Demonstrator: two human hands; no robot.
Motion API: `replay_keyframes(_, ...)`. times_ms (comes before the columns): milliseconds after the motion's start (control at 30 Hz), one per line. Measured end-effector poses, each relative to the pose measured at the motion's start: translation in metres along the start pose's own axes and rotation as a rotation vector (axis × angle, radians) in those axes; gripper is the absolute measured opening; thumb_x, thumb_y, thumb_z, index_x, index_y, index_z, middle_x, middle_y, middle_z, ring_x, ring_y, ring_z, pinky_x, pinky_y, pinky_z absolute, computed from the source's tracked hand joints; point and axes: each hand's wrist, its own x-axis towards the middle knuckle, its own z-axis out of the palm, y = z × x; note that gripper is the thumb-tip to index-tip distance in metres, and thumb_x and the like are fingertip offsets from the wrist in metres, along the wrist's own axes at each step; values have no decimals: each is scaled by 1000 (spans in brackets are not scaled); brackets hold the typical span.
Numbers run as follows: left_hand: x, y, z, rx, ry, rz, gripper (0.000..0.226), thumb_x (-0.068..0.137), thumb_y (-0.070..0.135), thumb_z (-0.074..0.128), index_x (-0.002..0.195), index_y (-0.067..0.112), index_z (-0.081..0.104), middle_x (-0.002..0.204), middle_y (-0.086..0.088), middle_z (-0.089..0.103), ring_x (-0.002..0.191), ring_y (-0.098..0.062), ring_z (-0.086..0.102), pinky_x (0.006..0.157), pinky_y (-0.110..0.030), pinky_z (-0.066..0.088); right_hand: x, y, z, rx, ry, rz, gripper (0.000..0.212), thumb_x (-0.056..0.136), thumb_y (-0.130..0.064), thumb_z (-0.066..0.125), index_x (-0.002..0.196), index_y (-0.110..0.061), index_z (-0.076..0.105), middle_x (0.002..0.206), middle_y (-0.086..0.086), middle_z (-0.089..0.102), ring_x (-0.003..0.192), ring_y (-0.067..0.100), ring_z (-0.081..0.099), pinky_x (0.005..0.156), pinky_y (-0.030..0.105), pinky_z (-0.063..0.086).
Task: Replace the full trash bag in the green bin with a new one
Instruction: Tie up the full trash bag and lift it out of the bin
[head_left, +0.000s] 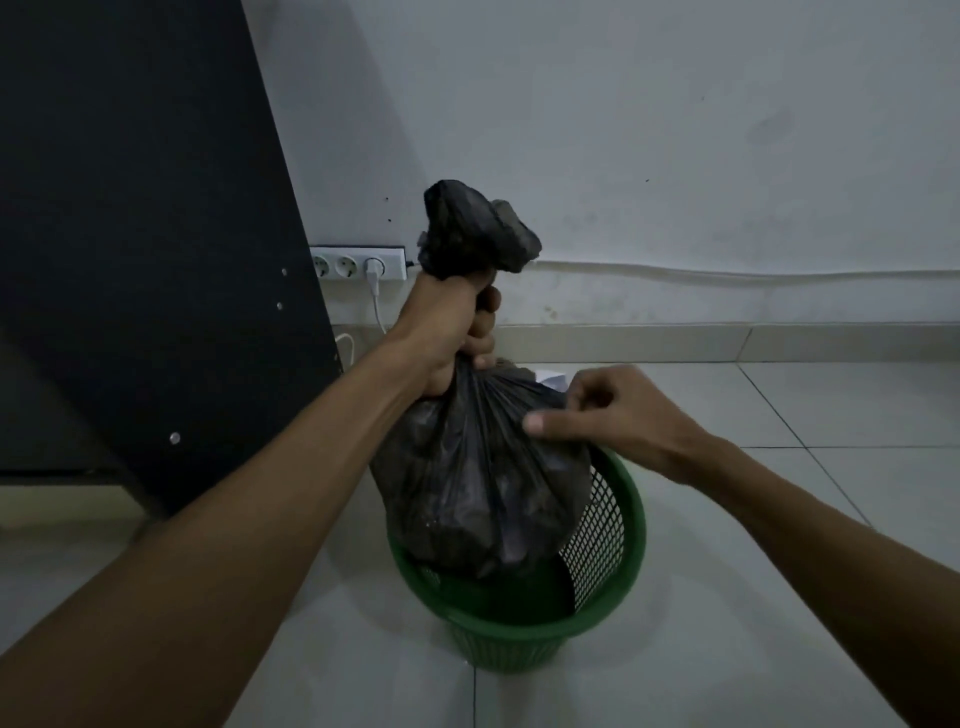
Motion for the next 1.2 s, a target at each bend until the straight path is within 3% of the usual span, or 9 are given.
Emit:
replay_keyframes(100,-6,2,7,20,-113,31,42,100,27,41,61,14,35,38,4,21,29,-9,16,41,-17,19,6,-16,-9,89,233,-100,61,52,-61,82,80,-12,61,72,-3,57,64,9,52,59,27,40)
replay_keyframes(200,-9,5,15,-23,-164,65,38,97,20,42,60,15,31,45,-1,25,35,-14,24,44,-21,30,9,-37,-7,149,106,-84,63,55,-49,83,108,-23,61,106,-12,64,96,-4,60,74,14,43)
replay_keyframes(367,-13,10,23,233,-78,254,18,94,10,51,78,12,58,78,-3,61,80,-20,60,84,-44,53,13,-47,8,301,120,-46,77,61,-43,87,129,-26,53,108,-11,68,92,2,68,85,28,57)
replay_keyframes(500,-17,12,19,354,-165,262,17,98,10,48,88,17,60,83,2,63,90,-20,61,81,-34,52,15,-48,13,242,145,-99,44,68,-44,83,106,-24,71,100,-6,74,93,7,69,87,35,56)
replay_keyframes(633,-22,18,15,416,-300,324,29,99,0,43,79,15,57,69,9,65,75,-7,63,69,-23,52,16,-50,20,298,186,-164,11,80,-16,77,89,-21,72,84,-14,72,78,-6,67,73,14,54)
replay_keyframes(733,-25,29,12,465,-272,396,27,97,-4,45,85,16,58,63,16,63,57,8,59,56,-9,47,21,-52,21,325,283,-175,14,81,5,64,82,-8,71,72,-9,68,67,-3,63,65,15,52)
replay_keyframes(900,-6,37,-11,356,-127,229,28,95,3,47,69,13,47,47,2,37,42,-11,30,46,-23,23,23,-51,15,320,242,-148,24,78,8,47,64,-6,60,86,23,69,87,32,66,78,41,52)
replay_keyframes(1000,1,34,-17,194,-111,45,19,97,15,51,79,10,53,45,1,41,38,-13,36,40,-18,31,19,-53,15,356,171,-148,12,70,-7,49,63,-3,57,71,17,57,71,25,55,70,36,42)
replay_keyframes(1200,1,34,-16,-15,-161,-94,25,99,18,47,75,10,53,50,0,51,39,-10,46,41,-16,38,18,-57,22,102,233,-144,45,88,-34,65,57,-13,41,54,1,32,48,11,33,53,30,27)
